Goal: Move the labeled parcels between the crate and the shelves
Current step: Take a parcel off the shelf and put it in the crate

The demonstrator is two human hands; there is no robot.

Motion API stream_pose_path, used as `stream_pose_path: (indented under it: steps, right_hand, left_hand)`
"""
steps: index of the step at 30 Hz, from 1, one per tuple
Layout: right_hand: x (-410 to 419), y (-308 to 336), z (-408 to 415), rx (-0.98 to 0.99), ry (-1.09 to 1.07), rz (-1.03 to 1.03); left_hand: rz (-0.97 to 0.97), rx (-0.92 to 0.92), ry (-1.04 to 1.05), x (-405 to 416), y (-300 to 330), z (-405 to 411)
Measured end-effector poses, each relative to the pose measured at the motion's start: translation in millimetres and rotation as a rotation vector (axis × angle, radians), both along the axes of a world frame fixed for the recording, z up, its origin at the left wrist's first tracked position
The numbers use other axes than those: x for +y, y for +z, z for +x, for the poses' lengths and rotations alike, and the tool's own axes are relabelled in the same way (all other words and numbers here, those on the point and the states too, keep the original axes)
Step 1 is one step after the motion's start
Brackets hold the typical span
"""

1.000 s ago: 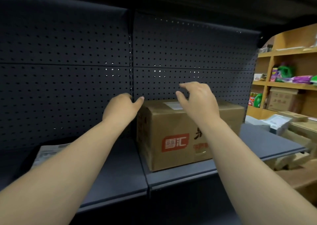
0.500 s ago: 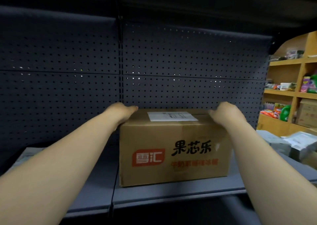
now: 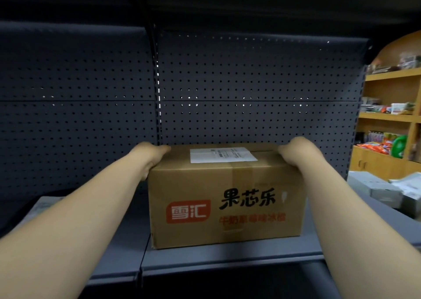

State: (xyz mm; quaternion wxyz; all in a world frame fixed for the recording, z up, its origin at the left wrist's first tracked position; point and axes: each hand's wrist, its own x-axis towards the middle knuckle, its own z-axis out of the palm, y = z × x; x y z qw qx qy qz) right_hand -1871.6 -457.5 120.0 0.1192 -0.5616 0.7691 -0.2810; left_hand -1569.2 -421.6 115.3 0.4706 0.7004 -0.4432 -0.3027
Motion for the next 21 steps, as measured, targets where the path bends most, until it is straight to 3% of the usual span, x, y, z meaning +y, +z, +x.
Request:
stream_pose_path:
  steps: [8, 15, 21]
  right_hand:
    - [7.9, -14.5, -5.1, -0.201, -0.070, -0.283]
    - [18.6, -18.0, 4.3, -0.438, -0.081, -0.429]
    - [28.5, -30.1, 20.2, -0.590, -0.102, -0.608]
  left_hand:
    - [-0.172, 0.000, 0.103, 11.1, -10.3, 8.3]
    - [-0.499, -0.112, 0.201, 30.2, -28.4, 15.9]
    - [-0.745, -0.094, 0.241, 39.8, -43.8, 17.4]
